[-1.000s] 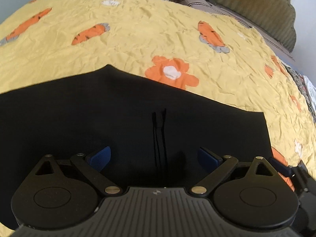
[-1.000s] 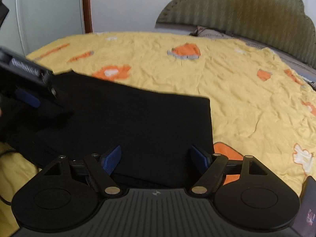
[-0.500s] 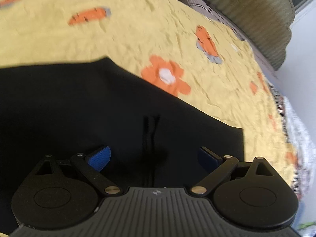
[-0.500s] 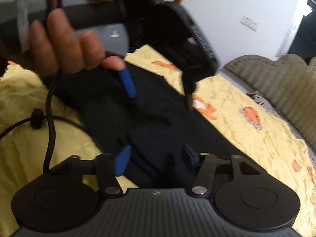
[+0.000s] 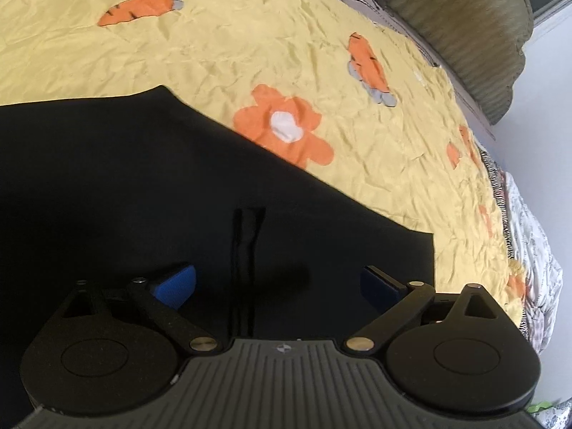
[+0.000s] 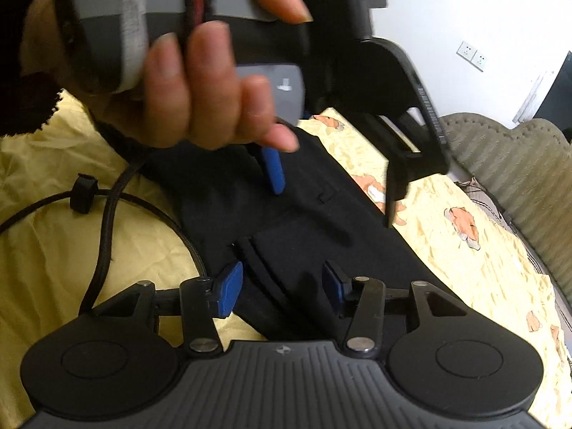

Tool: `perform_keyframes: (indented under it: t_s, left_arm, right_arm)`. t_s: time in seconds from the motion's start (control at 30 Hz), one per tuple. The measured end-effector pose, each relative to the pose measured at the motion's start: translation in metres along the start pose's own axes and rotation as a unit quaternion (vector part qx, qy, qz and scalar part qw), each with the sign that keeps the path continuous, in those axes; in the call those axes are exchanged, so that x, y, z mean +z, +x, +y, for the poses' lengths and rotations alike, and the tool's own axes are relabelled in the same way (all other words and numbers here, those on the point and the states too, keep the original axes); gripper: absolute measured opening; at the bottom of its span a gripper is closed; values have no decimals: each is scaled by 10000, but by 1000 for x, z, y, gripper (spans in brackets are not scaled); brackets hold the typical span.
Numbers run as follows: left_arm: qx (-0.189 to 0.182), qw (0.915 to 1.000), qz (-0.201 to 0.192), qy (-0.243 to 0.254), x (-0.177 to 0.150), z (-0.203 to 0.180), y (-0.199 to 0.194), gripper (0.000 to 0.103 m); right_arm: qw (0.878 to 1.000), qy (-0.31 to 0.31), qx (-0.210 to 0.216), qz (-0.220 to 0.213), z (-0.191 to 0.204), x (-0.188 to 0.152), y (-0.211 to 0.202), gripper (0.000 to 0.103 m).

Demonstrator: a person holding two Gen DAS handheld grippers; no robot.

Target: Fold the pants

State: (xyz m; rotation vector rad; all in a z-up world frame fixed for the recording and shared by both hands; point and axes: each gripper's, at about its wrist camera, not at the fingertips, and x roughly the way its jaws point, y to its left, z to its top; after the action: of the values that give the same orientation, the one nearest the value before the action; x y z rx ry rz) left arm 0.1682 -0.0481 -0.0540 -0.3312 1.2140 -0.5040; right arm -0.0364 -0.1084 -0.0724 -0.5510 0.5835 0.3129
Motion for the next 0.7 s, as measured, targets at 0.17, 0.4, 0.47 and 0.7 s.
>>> perform_keyframes:
  t_s: [0.17,0.4,0.47,0.7]
  left_arm:
    - [-378,9992,32,127,4,-3,10,101]
    - [-840,9963,79,-130,2,10,15,31]
    - [-873,9957,144,-257,2,15,19,7]
    - [-261,9971,-593,388,-2,-5,-5,4]
  right_arm:
    - [9995,-225,-175,-162,3,2,12,47]
    - [9993,-220,-155,-259,7,1,10,9]
    - [9995,19,-49,-322,-1,2,8,9]
    - [9971,407,130,-631,-16,13,2,9]
